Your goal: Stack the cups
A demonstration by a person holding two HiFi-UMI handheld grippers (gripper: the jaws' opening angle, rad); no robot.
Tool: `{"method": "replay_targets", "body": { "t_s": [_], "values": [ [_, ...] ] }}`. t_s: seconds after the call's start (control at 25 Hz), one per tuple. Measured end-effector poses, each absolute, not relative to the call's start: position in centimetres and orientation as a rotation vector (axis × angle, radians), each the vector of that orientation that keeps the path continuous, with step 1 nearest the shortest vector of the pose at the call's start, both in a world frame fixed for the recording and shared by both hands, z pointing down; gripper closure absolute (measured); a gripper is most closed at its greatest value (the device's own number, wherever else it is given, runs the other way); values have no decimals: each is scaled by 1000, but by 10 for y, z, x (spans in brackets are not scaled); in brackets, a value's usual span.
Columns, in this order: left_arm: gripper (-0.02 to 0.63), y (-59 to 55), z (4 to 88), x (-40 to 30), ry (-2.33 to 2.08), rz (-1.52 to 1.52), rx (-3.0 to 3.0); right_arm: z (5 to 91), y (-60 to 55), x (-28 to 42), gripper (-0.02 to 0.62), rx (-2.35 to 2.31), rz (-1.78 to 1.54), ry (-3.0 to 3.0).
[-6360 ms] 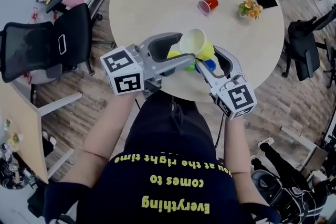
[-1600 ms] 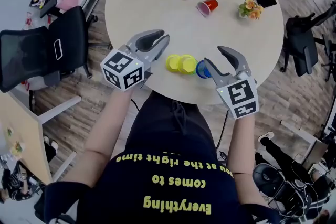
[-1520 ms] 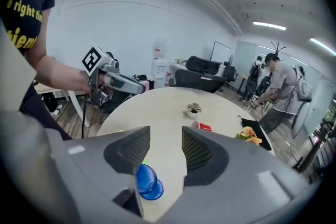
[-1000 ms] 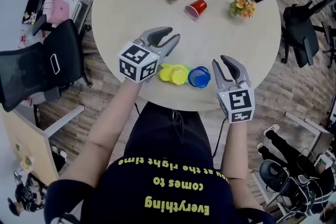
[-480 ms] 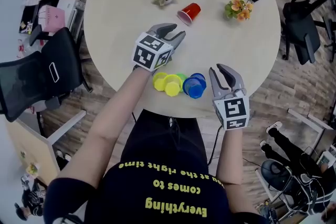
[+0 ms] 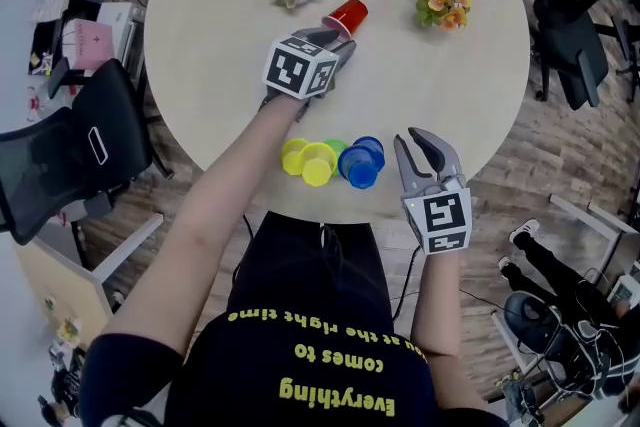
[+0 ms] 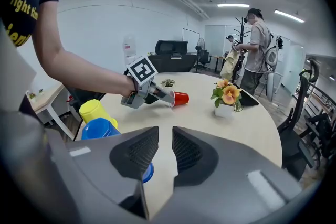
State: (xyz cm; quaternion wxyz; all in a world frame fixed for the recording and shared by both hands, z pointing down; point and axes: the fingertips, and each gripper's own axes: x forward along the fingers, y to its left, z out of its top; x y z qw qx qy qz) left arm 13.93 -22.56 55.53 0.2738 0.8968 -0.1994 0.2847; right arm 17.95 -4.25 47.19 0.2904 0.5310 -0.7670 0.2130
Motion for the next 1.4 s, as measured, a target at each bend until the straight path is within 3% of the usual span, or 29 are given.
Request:
{"method": "replay_targets", "body": {
  "t_s": [0.32,0.4,0.48,1.12,1.4],
  "values": [
    [465,-230,570,145,-570,821,2360,471,-33,180,495,1413,571,-2026],
    [498,-232,572,145,-587,829,2363,471,-31,180,495,1411,571,-2025],
    [571,-235,571,145,-612,827,2376,470,-30,180,495,1407,569,-2023],
    [588,-206,488,91,-513,511,2588,416,-67,165,489,1424,482,-2226],
    [588,-168,429,61,-376,312,2703,372,-83,142,456,1411,465,-2419]
  ]
}}
